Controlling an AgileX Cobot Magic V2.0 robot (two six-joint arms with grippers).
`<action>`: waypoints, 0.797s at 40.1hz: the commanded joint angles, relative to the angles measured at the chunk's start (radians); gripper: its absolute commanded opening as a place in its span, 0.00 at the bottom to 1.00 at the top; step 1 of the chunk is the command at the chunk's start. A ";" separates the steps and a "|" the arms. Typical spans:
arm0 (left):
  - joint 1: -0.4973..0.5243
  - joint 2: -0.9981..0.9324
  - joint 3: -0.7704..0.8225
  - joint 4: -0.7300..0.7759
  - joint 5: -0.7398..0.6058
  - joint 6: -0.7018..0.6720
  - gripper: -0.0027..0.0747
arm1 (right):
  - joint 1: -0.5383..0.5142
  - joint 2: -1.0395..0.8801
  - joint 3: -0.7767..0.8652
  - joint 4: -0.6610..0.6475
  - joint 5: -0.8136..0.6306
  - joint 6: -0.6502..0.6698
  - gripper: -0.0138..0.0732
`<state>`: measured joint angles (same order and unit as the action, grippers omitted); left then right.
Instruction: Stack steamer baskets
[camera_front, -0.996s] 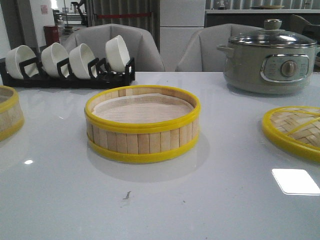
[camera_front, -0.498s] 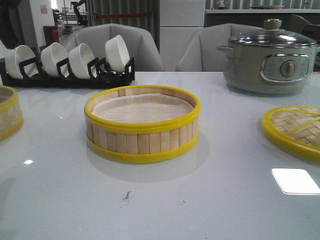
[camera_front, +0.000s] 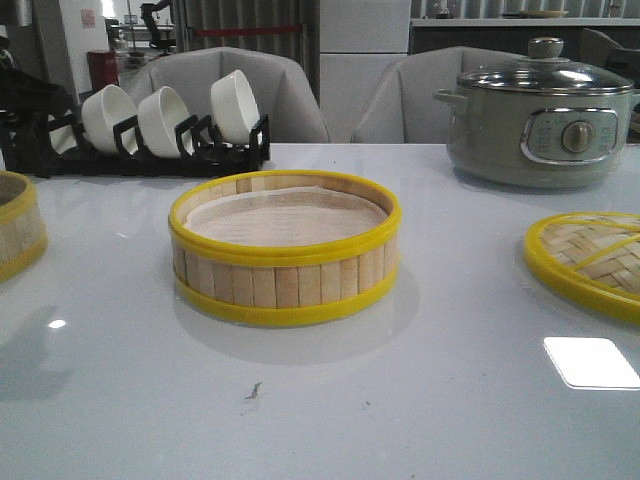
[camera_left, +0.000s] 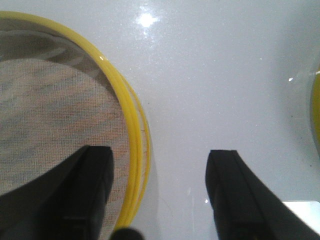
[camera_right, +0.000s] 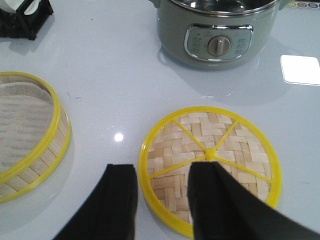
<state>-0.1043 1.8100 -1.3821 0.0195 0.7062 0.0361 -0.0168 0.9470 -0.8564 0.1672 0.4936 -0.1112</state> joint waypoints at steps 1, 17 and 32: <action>-0.002 -0.021 -0.048 0.006 -0.050 -0.011 0.62 | -0.004 -0.004 -0.040 -0.007 -0.063 -0.005 0.58; -0.002 0.071 -0.067 0.023 -0.040 -0.036 0.62 | -0.004 -0.002 -0.040 -0.007 -0.063 -0.005 0.58; -0.002 0.103 -0.067 0.025 -0.036 -0.064 0.41 | -0.004 -0.003 -0.040 -0.007 -0.066 -0.005 0.58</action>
<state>-0.1043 1.9640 -1.4178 0.0411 0.7039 -0.0078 -0.0168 0.9532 -0.8564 0.1672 0.4940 -0.1112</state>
